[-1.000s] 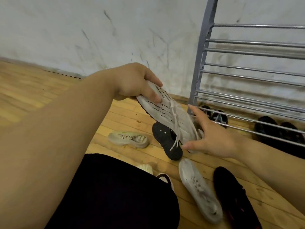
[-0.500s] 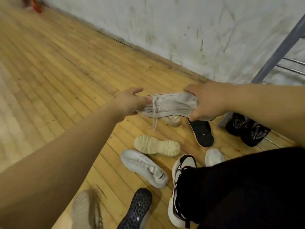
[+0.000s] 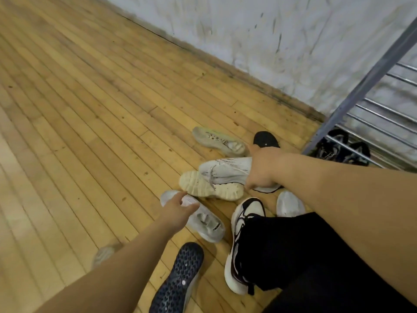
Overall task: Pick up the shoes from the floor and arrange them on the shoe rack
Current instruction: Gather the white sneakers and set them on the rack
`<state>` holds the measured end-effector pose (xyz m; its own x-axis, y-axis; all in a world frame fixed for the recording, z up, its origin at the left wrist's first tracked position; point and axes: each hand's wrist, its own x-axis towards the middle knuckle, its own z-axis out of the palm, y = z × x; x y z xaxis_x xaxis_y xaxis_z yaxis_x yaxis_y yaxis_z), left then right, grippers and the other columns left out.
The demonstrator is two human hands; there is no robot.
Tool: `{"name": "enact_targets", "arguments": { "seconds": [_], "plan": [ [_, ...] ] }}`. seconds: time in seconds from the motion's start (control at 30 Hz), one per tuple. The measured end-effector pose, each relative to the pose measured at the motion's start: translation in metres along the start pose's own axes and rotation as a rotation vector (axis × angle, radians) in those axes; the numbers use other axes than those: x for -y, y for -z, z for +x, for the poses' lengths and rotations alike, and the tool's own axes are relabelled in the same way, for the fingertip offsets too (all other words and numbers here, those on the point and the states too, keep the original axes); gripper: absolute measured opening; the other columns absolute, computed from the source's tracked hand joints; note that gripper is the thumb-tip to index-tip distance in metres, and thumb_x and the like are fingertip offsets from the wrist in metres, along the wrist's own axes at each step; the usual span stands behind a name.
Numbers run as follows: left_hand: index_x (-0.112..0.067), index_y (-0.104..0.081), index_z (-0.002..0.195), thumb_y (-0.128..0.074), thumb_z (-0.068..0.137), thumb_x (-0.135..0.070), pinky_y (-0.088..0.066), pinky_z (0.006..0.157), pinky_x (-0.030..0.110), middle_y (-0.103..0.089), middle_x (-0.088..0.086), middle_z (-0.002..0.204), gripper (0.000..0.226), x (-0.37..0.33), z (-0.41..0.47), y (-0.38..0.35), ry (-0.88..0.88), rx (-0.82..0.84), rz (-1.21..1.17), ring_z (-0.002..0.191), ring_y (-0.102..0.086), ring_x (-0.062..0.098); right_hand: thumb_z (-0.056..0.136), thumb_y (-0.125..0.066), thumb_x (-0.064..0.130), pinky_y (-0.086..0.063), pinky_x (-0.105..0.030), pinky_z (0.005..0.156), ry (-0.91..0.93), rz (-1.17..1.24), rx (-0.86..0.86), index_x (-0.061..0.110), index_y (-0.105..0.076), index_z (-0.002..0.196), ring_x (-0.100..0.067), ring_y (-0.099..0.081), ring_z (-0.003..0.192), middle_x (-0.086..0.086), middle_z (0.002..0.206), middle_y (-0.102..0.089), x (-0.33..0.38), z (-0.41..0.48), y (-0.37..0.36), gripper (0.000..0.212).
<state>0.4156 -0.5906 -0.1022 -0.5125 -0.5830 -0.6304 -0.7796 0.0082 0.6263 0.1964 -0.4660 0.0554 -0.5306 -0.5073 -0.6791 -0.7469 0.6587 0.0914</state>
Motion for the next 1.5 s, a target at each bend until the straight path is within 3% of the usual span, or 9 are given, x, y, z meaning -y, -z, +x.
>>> {"name": "enact_targets", "arguments": {
  "seconds": [0.1, 0.33, 0.6, 0.77, 0.9, 1.07, 1.23, 1.37, 1.5],
  "plan": [
    [-0.027, -0.042, 0.154, -0.070, 0.091, -0.046, -0.053, 0.087, 0.034, -0.047, 0.009, 0.152, 0.071, 0.009, 0.008, -0.023, -0.013, 0.077, 0.057, 0.123, -0.058, 0.027, 0.085, -0.077, 0.051, -0.054, -0.040, 0.096, -0.010, 0.065, 0.022, 0.009, -0.010, 0.163, -0.034, -0.059, 0.123, -0.011, 0.147, -0.053, 0.001, 0.006, -0.007, 0.111],
    [-0.017, -0.047, 0.149, -0.069, 0.092, -0.041, -0.053, 0.090, 0.037, -0.055, 0.009, 0.141, 0.065, 0.023, 0.017, -0.028, 0.011, 0.124, 0.235, 0.113, -0.059, 0.025, 0.081, -0.079, 0.054, -0.056, -0.043, 0.094, -0.002, 0.064, 0.051, 0.014, -0.009, 0.163, -0.036, -0.062, 0.115, -0.013, 0.148, -0.051, 0.005, 0.022, -0.019, 0.115],
    [-0.037, -0.027, 0.155, -0.077, 0.071, -0.065, -0.048, 0.099, 0.036, -0.042, 0.002, 0.143, 0.102, 0.083, -0.021, -0.048, -0.004, 0.273, 0.602, 0.127, -0.048, 0.027, 0.081, -0.075, 0.061, -0.055, -0.044, 0.095, 0.098, 0.026, 0.040, 0.009, -0.018, 0.158, -0.037, -0.060, 0.118, -0.015, 0.142, -0.056, 0.033, 0.025, -0.026, 0.109],
    [-0.036, -0.034, 0.142, -0.074, 0.072, -0.053, -0.056, 0.087, 0.042, -0.038, 0.000, 0.122, 0.082, 0.089, -0.035, -0.070, -0.045, 0.179, 0.799, 0.106, -0.051, 0.027, 0.080, -0.078, 0.058, -0.056, -0.046, 0.094, 0.075, 0.034, 0.053, 0.012, -0.012, 0.160, -0.037, -0.062, 0.115, -0.015, 0.144, -0.055, 0.040, 0.022, -0.026, 0.113],
    [-0.034, -0.035, 0.140, -0.076, 0.067, -0.053, -0.056, 0.075, 0.035, -0.035, -0.001, 0.116, 0.086, 0.038, -0.038, -0.027, -0.120, 0.152, 0.758, 0.095, -0.057, 0.024, 0.080, -0.080, 0.053, -0.056, -0.044, 0.094, 0.048, 0.119, 0.024, 0.014, -0.009, 0.162, -0.036, -0.061, 0.119, -0.015, 0.148, -0.051, 0.032, 0.019, -0.017, 0.115],
    [-0.033, -0.045, 0.141, -0.078, 0.067, -0.047, -0.052, 0.050, 0.028, -0.046, 0.003, 0.115, 0.083, -0.059, -0.056, 0.076, -0.172, -0.024, 0.494, 0.074, -0.065, 0.020, 0.081, -0.079, 0.049, -0.059, -0.042, 0.086, -0.045, 0.273, -0.071, 0.008, -0.008, 0.158, -0.032, -0.062, 0.096, -0.015, 0.122, -0.060, 0.016, 0.010, 0.008, 0.113],
    [-0.033, -0.053, 0.117, -0.086, 0.071, -0.040, -0.053, 0.059, 0.031, -0.064, -0.007, 0.095, 0.057, -0.143, -0.090, 0.108, -0.441, -0.278, 0.181, 0.076, -0.064, 0.011, 0.064, -0.086, 0.055, -0.054, -0.043, 0.095, -0.098, 0.536, -0.265, 0.016, -0.021, 0.156, -0.037, -0.058, 0.116, -0.015, 0.140, -0.055, -0.019, -0.026, 0.052, 0.120],
    [-0.036, -0.049, 0.105, -0.085, 0.065, -0.047, -0.055, 0.063, 0.036, -0.062, -0.006, 0.100, 0.056, -0.200, -0.112, 0.090, -0.699, -0.483, 0.007, 0.082, -0.064, 0.014, 0.071, -0.086, 0.052, -0.047, -0.033, 0.077, -0.075, 0.709, -0.517, 0.023, -0.019, 0.161, -0.033, -0.057, 0.116, -0.012, 0.153, -0.045, -0.078, -0.091, 0.095, 0.115],
    [-0.044, -0.046, 0.095, -0.089, 0.066, -0.042, -0.047, 0.067, 0.023, -0.057, -0.009, 0.103, 0.052, -0.268, -0.152, 0.059, -0.943, -0.554, -0.182, 0.090, -0.060, 0.008, 0.073, -0.084, 0.052, -0.041, -0.029, 0.078, -0.169, 0.817, -0.832, 0.030, -0.027, 0.158, -0.031, -0.062, 0.113, -0.008, 0.148, -0.052, -0.153, -0.170, 0.099, 0.104]
  ]
}}
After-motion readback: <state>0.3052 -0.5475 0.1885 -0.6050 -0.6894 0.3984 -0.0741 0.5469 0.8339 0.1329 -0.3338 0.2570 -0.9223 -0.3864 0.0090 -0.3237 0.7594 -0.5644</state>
